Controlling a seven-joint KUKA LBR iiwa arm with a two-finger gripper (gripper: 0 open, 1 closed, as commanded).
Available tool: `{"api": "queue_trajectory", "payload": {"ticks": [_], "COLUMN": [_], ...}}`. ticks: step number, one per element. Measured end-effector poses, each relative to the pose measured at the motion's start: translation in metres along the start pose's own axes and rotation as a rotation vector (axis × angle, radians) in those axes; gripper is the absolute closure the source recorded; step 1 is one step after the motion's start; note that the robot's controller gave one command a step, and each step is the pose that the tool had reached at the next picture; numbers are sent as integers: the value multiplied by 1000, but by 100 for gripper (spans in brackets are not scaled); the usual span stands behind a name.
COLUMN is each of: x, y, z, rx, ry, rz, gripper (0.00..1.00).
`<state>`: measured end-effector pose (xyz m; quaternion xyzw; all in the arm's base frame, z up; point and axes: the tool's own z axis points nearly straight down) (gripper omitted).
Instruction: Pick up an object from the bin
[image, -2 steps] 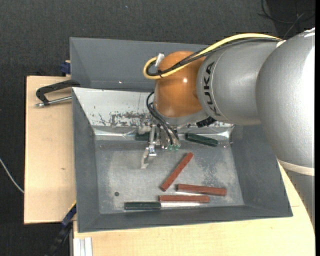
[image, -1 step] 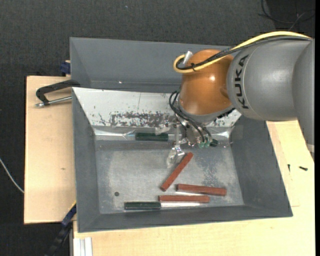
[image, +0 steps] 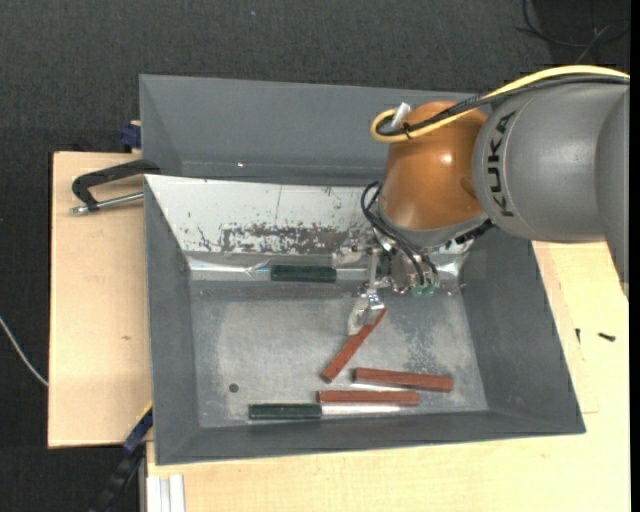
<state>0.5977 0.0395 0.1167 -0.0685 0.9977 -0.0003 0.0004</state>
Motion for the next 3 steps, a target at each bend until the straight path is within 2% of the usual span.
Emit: {"api": "queue_trajectory", "payload": {"ticks": [1,2,3], "x": [22,30,30], "y": [6,-1,-1], "z": [24,39,39], "rx": [-2,1,1], "ry": [-1,7,6], "rz": [-208,-405,-405], "gripper": [0,100,100]}}
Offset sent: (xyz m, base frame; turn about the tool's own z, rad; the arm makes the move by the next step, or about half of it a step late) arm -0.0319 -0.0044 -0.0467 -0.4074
